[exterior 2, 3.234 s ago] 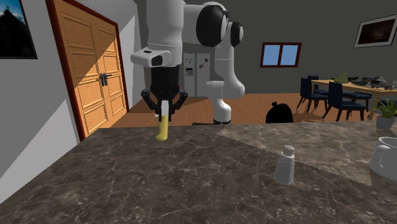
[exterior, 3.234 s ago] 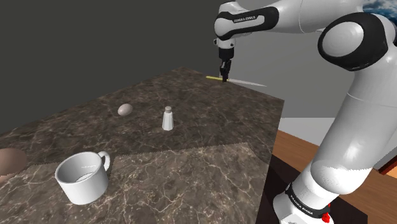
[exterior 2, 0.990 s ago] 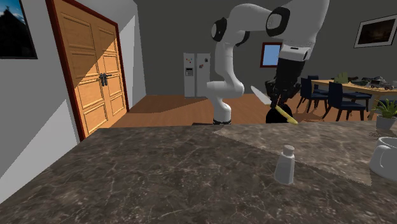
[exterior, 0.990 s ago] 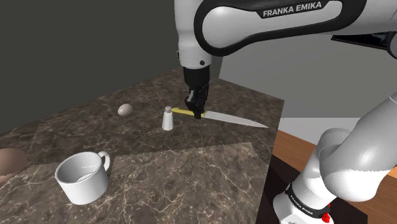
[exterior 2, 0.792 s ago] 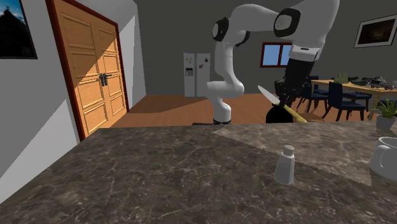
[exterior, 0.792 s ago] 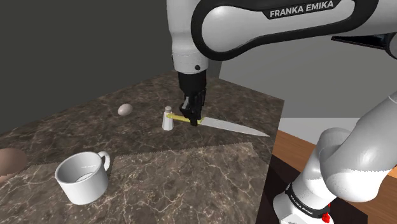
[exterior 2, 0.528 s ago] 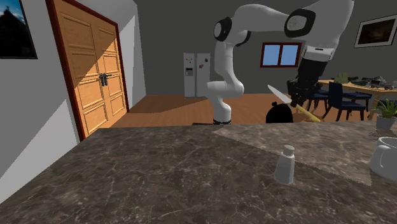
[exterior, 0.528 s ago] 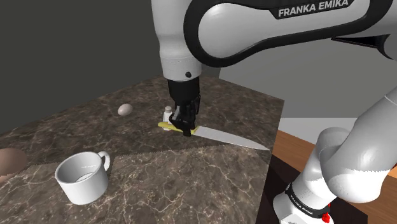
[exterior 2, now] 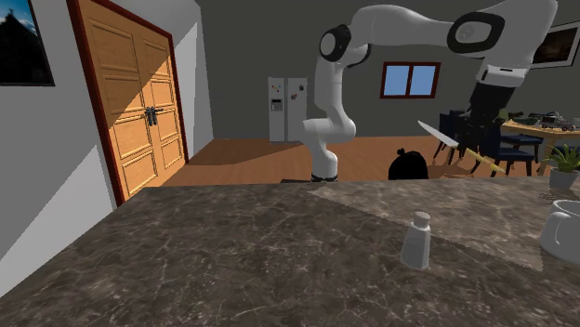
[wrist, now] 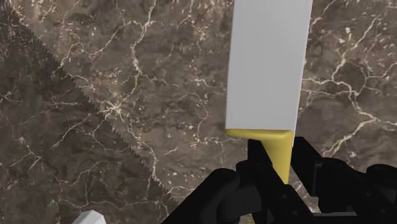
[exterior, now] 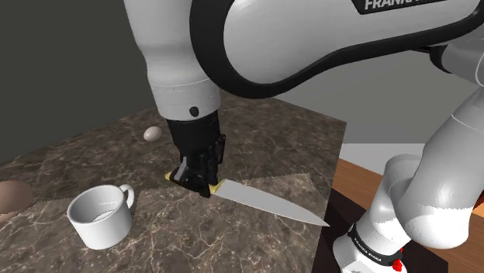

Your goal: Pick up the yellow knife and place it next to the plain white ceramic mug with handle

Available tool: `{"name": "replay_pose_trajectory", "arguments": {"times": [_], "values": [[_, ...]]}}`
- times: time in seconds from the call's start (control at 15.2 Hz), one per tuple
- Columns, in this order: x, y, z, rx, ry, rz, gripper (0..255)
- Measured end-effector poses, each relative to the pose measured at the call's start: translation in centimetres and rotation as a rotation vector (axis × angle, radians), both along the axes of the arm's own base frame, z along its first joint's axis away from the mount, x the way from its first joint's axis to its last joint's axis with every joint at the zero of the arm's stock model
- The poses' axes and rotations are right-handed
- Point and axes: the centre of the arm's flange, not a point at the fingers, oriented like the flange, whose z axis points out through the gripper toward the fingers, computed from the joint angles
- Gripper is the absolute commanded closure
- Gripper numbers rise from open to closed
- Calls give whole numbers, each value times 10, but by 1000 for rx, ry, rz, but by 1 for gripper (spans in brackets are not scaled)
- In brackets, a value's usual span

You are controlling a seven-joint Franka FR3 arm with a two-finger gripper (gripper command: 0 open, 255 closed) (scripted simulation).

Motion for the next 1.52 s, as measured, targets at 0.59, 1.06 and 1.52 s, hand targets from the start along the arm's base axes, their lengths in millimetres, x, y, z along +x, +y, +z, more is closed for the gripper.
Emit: {"name": "replay_pose_trajectory", "arguments": {"times": [0.59,1.06,1.52], "values": [[-26,54,-24,0,0,-1,255],[-24,53,-61,0,0,-2,255],[-25,53,-97,0,0,-2,255]]}}
